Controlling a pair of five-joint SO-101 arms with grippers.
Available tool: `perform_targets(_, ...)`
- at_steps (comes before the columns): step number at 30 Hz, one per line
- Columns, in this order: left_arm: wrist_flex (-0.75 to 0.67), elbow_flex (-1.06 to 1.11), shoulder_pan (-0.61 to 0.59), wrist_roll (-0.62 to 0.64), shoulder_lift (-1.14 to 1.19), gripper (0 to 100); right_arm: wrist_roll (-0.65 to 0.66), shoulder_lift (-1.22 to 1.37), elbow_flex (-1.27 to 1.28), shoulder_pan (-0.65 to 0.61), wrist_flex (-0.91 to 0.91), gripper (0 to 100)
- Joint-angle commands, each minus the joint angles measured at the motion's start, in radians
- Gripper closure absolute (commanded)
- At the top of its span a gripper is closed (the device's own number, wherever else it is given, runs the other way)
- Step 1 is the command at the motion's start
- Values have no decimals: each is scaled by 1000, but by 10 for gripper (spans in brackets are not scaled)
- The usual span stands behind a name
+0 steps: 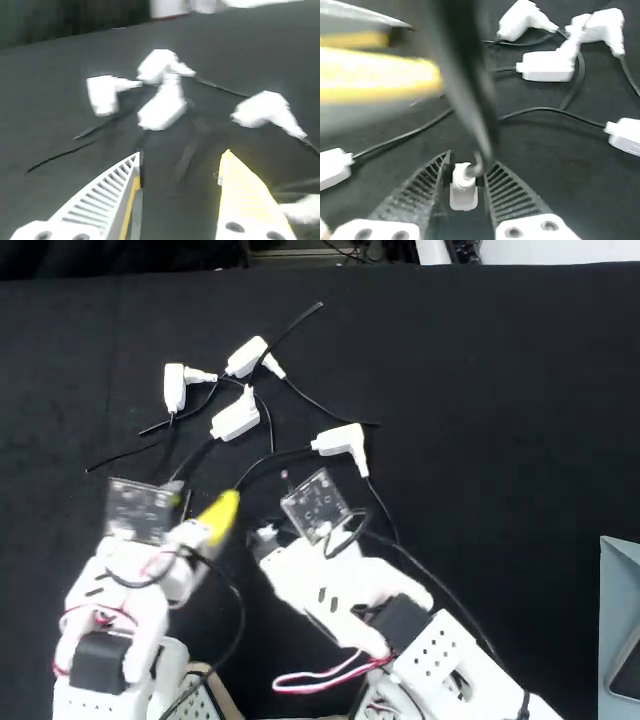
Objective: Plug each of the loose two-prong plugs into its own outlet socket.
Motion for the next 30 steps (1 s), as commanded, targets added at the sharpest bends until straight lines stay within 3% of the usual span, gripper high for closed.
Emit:
perform_targets(1,97,-179,-193,-17,147,741,35,-7,-12,52,29,985)
perform_targets(10,371,-593,-377,-344,746,735,48,-7,10,87,31,985)
perform_targets(16,440,-642,-432,-457,959,620,49,-7,15,109,32,985)
perform_targets(22,414,-504,-426,-635,1030,673,49,-7,15,109,34,985)
perform_targets(30,114,-206,-386,-683,1100,715,49,-7,24,107,31,985)
